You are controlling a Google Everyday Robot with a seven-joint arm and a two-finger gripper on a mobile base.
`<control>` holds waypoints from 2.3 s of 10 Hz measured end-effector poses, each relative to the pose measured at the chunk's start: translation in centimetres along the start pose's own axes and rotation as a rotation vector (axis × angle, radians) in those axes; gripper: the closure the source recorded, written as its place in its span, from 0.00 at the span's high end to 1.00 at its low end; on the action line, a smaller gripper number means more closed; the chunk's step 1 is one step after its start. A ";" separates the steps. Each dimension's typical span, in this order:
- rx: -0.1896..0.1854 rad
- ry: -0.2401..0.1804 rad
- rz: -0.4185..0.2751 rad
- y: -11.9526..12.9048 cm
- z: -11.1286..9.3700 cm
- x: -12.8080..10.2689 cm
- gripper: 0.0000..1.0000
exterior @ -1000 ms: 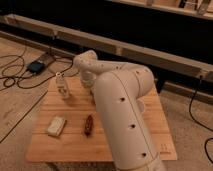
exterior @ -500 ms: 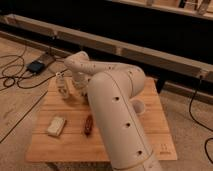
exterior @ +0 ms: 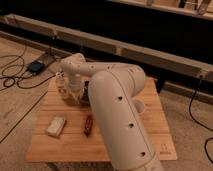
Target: Drag the ceramic bowl in a circle
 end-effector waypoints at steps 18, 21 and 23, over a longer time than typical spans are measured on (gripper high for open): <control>0.018 0.073 0.065 -3.7 -0.2 3.4 0.45; 0.018 0.059 0.085 -4.1 -0.3 3.4 0.75; 0.018 0.052 0.089 -4.2 -0.4 3.3 0.80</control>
